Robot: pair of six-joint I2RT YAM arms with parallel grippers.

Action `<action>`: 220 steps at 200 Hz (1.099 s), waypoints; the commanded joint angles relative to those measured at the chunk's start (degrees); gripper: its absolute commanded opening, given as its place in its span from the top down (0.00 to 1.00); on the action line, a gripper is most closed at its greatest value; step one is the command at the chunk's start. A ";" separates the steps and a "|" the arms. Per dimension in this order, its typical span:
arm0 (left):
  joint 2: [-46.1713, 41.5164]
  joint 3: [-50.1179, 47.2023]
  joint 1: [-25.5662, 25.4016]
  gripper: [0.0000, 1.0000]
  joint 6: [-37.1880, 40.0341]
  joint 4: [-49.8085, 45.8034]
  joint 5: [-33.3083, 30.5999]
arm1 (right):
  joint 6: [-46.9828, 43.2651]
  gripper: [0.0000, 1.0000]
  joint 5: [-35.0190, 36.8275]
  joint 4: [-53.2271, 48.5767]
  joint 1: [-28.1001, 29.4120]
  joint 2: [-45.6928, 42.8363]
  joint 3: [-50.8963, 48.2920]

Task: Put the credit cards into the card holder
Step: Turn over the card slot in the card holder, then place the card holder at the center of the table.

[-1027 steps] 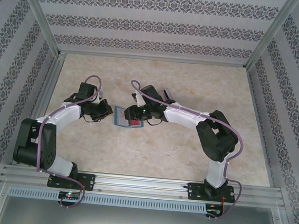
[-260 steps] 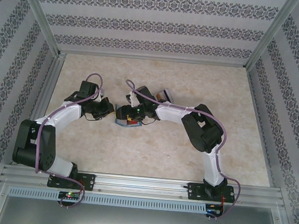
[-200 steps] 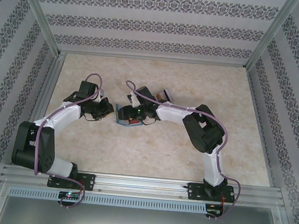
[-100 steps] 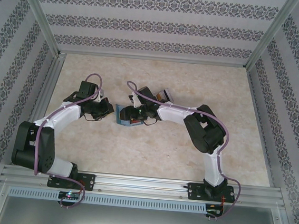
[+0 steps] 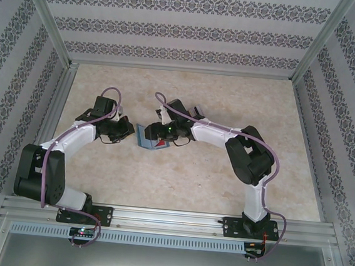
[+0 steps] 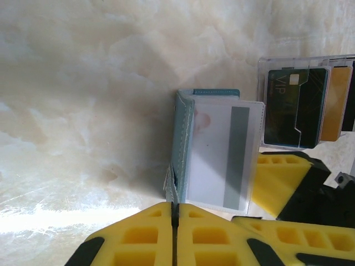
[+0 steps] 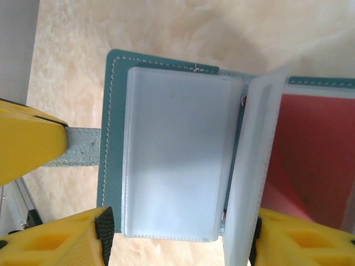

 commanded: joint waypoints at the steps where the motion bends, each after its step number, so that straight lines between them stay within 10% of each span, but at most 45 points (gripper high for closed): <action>1: 0.64 0.58 -0.36 1.00 1.16 -1.14 -0.81 | -1.28 0.36 -0.03 -0.74 -0.50 -1.77 0.07; 161: 0.05 -1.47 0.08 1.00 1.67 -1.26 -1.94 | -1.61 0.92 -0.55 -1.73 -2.11 2.11 1.11; 220: -0.05 -3.54 0.72 1.00 2.85 -1.72 -4.41 | -3.48 0.98 1.66 -3.68 -3.01 2.07 0.62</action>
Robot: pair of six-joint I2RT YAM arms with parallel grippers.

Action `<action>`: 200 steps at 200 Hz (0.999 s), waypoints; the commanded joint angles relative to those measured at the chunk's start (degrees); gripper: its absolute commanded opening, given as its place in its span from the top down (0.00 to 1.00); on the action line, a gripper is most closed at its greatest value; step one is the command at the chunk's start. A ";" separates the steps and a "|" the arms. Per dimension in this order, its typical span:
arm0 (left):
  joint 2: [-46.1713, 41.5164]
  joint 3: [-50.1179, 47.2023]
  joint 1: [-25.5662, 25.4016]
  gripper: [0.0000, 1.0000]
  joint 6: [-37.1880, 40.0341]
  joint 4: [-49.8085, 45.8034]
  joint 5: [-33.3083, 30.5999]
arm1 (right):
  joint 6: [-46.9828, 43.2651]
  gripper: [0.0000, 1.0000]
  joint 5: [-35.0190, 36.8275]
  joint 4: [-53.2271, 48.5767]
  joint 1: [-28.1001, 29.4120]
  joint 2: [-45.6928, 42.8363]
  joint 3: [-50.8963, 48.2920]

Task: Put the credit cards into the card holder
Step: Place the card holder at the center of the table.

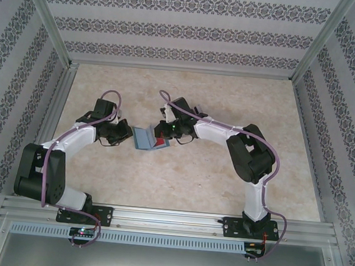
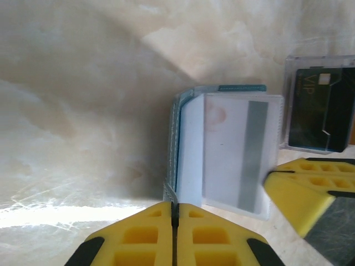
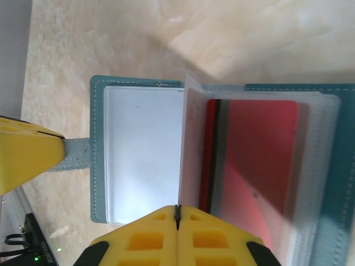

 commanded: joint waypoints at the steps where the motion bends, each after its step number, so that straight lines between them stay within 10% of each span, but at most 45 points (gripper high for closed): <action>1: -0.23 -1.41 0.56 1.00 2.18 -1.72 -1.90 | -2.33 0.98 2.77 -3.02 -0.73 1.24 0.64; 43: 1.02 -2.26 0.99 0.96 3.10 -1.98 -3.89 | -3.56 0.96 4.54 -4.49 -1.17 0.71 0.27; 84: 2.56 -1.50 1.24 0.63 4.10 -2.74 -4.98 | -4.20 0.79 5.79 -5.32 -1.42 -0.08 -0.61; 200: -0.08 5.90 1.87 0.62 6.48 -8.61 -6.55 | -5.11 0.69 5.87 -6.39 -2.70 -5.07 -2.01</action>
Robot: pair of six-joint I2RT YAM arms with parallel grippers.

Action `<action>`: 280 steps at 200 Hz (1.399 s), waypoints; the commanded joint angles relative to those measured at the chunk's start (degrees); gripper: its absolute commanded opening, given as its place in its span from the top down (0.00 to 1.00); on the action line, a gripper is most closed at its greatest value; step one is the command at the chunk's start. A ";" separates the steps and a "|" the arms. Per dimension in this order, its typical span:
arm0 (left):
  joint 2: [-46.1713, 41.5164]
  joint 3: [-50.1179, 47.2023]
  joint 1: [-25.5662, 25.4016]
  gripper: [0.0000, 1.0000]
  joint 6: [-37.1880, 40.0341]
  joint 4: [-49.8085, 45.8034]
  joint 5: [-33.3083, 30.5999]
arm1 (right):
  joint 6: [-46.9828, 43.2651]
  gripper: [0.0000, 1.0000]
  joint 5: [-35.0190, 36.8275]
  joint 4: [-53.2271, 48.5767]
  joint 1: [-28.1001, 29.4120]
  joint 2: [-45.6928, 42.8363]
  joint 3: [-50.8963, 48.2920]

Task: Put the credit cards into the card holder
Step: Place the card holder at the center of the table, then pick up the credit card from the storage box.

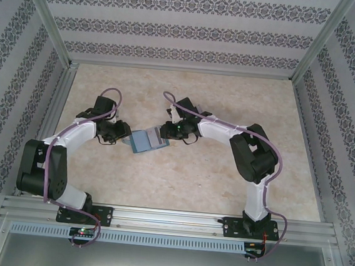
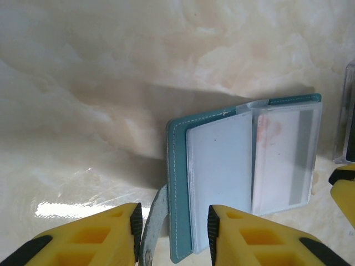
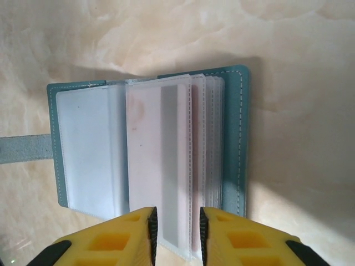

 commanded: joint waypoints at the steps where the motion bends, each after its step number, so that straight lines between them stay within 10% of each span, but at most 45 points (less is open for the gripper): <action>1: -2.40 1.97 0.73 0.62 0.68 -1.88 0.37 | -0.92 0.69 0.26 -0.76 -0.71 -3.71 -1.05; 120: -3.91 8.25 -1.46 0.61 -5.88 4.62 8.98 | -1.49 0.64 -0.75 -0.31 -8.24 -17.51 -6.73; 280: 21.08 23.52 -18.99 0.61 -12.00 16.46 12.57 | -6.10 0.56 -2.66 -5.38 -23.03 -14.49 -5.20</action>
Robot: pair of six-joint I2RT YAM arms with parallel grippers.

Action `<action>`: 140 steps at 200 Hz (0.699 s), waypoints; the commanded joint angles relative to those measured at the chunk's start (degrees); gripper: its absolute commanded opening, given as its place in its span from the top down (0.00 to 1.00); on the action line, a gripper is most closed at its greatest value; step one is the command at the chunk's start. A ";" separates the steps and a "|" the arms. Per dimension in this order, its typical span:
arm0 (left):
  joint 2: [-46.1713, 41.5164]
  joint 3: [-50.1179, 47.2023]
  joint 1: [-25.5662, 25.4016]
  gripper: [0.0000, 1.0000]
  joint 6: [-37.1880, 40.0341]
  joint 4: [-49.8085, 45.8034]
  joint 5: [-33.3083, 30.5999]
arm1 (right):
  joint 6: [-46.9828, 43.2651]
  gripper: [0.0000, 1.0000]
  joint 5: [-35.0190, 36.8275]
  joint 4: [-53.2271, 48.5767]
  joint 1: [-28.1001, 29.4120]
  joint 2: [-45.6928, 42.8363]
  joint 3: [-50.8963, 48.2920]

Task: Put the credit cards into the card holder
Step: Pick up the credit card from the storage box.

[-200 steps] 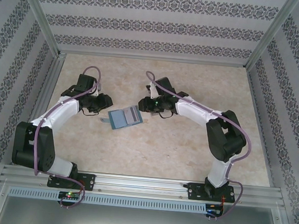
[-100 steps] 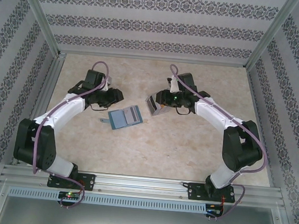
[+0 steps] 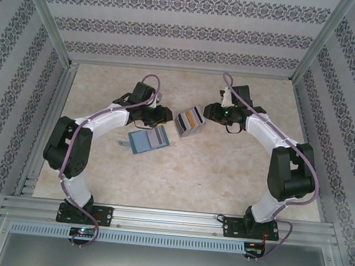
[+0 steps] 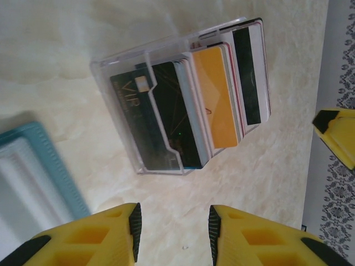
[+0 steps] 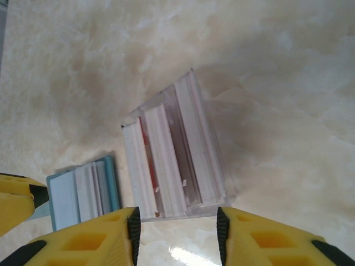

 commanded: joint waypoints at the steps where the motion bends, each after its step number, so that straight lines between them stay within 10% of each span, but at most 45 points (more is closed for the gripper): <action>1: 2.65 2.78 -1.47 0.61 -1.56 3.43 1.74 | -2.03 0.56 -1.57 -2.16 0.16 3.07 3.09; 140: 12.65 5.45 -2.86 0.60 -4.18 7.88 3.67 | -7.58 0.55 0.90 -12.33 1.64 15.18 16.58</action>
